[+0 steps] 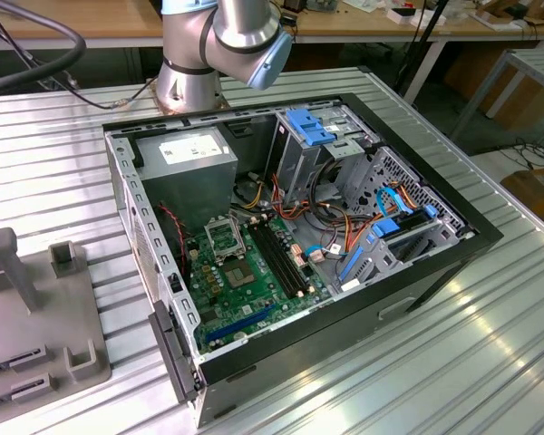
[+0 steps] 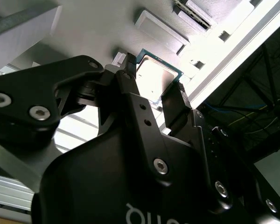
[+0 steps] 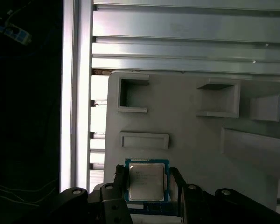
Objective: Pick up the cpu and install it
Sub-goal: 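Pick up the cpu and move it towards the insertion slot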
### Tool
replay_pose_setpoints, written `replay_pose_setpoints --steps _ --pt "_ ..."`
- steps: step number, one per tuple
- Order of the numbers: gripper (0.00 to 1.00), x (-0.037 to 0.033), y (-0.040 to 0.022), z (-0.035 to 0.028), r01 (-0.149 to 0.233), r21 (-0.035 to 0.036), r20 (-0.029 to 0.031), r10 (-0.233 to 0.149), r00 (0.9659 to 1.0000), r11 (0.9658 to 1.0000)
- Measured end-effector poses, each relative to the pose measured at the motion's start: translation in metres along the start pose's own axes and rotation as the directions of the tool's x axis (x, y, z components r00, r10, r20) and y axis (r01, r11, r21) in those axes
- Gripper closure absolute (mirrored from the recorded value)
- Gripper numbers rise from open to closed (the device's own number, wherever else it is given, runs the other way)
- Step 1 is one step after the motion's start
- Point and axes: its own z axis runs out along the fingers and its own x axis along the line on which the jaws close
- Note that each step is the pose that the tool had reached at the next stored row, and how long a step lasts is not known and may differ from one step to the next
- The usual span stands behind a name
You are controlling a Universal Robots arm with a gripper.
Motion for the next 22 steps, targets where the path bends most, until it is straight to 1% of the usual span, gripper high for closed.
replay_pose_setpoints --steps 22 --pt "0.53 0.0001 0.0001 -0.0056 0.000 0.0000 -0.0001 0.000 1.0000 1.0000"
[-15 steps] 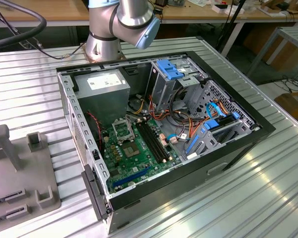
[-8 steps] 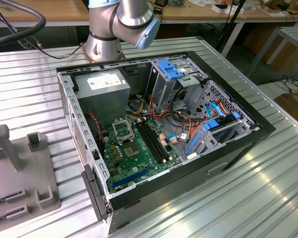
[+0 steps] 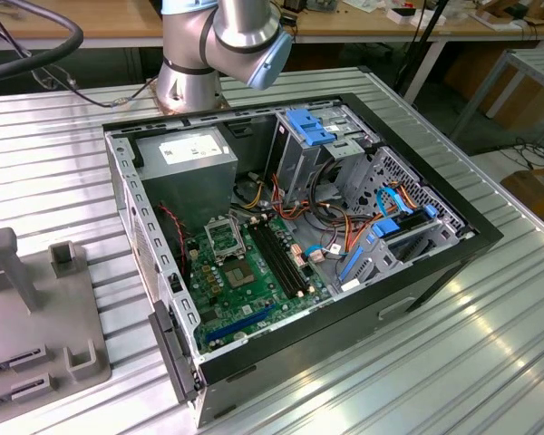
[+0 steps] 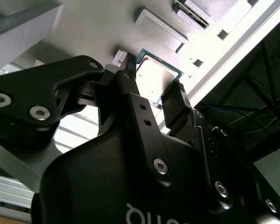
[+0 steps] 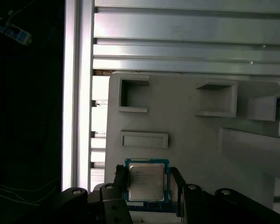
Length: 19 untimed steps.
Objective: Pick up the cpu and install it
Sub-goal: 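Pick up the cpu and move it towards the insertion slot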
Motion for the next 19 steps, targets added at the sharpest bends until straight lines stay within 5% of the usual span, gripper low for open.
replay_pose_setpoints --steps 19 --pt "0.53 0.0001 0.0002 -0.0087 0.000 0.0000 0.0000 0.000 1.0000 1.0000"
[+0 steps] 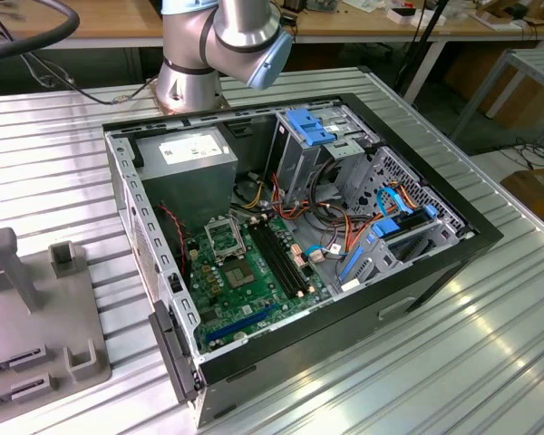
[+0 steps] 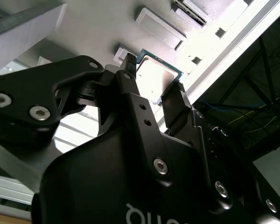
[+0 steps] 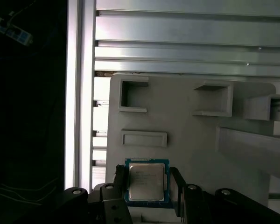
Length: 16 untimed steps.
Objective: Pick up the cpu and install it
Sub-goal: 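Pick up the cpu and move it towards the insertion slot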
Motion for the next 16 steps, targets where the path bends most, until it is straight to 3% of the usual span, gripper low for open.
replay_pose_setpoints --steps 16 --pt "0.53 0.0001 0.0002 -0.0057 0.000 0.0000 -0.0001 0.000 1.0000 1.0000"
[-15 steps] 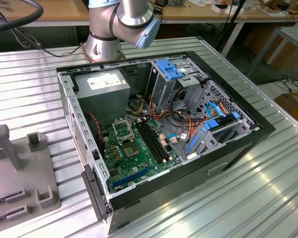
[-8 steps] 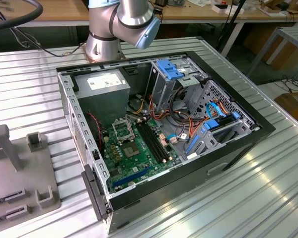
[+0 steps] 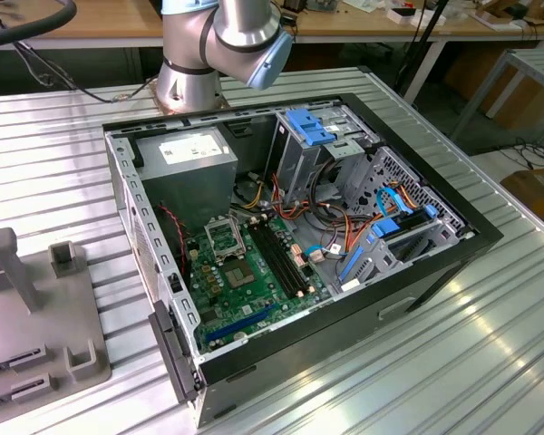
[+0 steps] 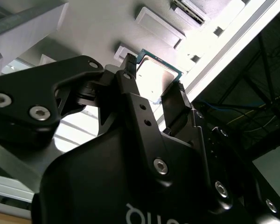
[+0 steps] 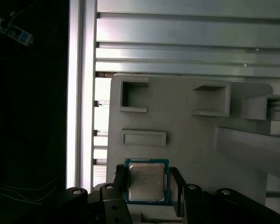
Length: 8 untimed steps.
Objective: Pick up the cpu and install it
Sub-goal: 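Pick up the cpu and move it towards the insertion slot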
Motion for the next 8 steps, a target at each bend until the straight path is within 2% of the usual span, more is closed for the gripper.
replay_pose_setpoints --steps 8 --pt "0.53 0.0000 0.0001 -0.0039 0.000 0.0000 -0.0001 0.000 1.0000 1.0000"
